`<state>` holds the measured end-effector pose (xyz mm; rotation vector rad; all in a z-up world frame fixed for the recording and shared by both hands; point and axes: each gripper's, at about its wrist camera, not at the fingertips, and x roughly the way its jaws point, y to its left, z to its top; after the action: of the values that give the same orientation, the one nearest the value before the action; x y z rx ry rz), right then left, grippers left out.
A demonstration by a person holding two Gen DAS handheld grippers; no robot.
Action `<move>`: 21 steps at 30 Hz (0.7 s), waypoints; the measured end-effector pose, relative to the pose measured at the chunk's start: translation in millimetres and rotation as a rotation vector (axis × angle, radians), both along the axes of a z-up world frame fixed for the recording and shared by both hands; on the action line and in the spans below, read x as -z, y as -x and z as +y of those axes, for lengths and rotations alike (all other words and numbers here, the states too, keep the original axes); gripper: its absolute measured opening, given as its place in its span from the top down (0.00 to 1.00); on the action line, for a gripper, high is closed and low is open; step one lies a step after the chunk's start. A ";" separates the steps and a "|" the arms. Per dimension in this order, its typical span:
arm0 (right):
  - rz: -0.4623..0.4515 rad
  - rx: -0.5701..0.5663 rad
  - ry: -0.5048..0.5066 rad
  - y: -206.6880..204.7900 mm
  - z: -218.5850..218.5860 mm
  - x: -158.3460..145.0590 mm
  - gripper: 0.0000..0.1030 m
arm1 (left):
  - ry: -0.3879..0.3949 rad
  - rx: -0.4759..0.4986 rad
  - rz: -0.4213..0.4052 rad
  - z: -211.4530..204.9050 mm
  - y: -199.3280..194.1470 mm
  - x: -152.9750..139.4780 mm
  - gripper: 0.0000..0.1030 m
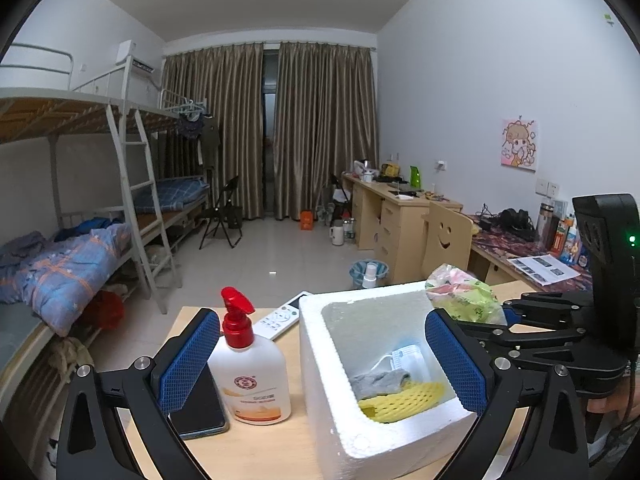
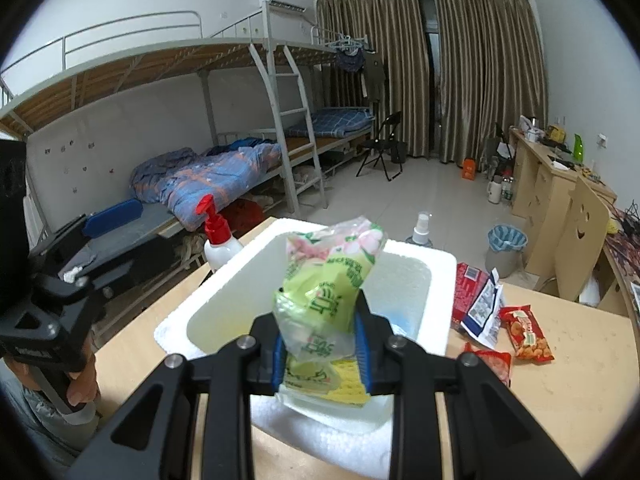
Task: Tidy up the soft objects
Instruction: 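Open the right tool to drop the green snack bag into the box, then withdraw both tools from the box back toward the white tissue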
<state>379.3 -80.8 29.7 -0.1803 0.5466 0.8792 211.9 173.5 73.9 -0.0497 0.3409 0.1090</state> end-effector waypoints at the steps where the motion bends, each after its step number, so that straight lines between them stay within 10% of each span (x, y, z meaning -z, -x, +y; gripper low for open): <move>1: 0.000 -0.004 0.002 0.3 2.3 0.4 0.67 | 0.003 -0.003 0.000 1.1 0.3 0.1 0.00; 5: -0.009 0.005 -0.001 -1.5 7.3 0.1 0.18 | 0.001 -0.009 0.002 3.3 2.2 1.1 0.00; 21: -0.040 0.072 -0.048 20.0 -25.1 -9.9 0.00 | 0.017 0.009 0.002 -2.2 16.9 -3.1 0.00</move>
<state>359.3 -105.9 39.6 -0.1337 0.4916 0.8163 195.1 171.2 77.1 -0.0649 0.3437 0.0974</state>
